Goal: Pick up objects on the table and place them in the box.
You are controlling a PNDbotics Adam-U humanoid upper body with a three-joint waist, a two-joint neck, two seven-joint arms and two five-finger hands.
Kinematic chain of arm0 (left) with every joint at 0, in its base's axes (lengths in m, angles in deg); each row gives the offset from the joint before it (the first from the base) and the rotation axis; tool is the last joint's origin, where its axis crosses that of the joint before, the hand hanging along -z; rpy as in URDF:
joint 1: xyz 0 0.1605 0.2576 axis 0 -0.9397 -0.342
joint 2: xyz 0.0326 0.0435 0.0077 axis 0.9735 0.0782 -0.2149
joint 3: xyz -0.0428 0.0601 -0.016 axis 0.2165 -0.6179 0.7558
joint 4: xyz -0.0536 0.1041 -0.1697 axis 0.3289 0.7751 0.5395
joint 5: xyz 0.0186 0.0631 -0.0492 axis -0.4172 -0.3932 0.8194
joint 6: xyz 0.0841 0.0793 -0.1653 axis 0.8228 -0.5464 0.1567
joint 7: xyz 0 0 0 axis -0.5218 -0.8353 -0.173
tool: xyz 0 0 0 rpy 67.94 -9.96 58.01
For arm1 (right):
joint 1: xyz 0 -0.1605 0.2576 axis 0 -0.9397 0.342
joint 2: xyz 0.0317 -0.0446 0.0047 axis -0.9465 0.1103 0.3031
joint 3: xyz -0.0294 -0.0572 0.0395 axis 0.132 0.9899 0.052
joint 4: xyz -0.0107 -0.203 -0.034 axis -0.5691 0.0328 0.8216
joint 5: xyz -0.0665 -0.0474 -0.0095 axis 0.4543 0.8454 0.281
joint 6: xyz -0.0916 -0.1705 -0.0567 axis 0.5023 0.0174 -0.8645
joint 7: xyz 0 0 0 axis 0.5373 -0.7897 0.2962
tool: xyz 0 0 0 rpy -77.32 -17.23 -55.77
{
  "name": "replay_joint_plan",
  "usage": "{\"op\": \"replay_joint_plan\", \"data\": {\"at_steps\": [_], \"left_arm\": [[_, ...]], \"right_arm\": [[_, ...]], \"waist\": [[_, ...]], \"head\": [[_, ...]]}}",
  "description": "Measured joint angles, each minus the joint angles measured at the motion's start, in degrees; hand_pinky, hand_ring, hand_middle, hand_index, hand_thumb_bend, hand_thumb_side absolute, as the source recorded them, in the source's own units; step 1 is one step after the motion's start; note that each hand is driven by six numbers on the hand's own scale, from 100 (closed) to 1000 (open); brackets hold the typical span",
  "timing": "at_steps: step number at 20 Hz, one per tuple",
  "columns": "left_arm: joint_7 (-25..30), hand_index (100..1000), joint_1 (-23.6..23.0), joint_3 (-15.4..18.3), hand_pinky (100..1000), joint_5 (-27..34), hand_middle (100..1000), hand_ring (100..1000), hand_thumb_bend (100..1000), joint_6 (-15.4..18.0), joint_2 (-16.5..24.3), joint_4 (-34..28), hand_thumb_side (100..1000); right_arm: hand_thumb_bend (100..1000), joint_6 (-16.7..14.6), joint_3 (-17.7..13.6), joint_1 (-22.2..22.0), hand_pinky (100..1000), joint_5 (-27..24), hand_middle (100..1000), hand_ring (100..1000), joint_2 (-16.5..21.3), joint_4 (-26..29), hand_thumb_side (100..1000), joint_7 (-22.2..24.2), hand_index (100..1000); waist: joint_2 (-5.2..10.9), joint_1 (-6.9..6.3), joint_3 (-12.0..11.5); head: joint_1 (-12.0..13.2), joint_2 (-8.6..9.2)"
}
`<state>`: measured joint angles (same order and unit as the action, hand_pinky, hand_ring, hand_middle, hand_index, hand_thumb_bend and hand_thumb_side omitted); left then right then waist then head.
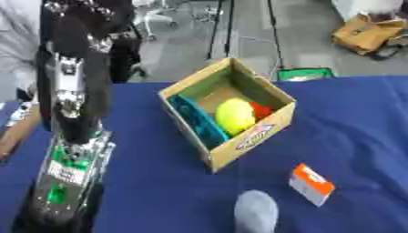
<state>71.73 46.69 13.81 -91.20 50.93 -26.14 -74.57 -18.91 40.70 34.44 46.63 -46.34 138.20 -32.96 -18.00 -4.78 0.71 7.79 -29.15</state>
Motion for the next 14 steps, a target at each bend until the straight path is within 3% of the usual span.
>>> {"op": "replay_joint_plan", "data": {"at_steps": [14], "left_arm": [[0.25, 1000, 0.02, -0.01, 912, 0.07, 970, 922, 100, 0.07, 0.00, 0.00, 853]], "right_arm": [[100, -0.27, 0.00, 0.02, 866, -0.22, 861, 872, -0.36, 0.00, 1000, 0.07, 923]], "waist": [[-0.06, 0.01, 0.03]], "head": [[-0.76, 2.04]]}}
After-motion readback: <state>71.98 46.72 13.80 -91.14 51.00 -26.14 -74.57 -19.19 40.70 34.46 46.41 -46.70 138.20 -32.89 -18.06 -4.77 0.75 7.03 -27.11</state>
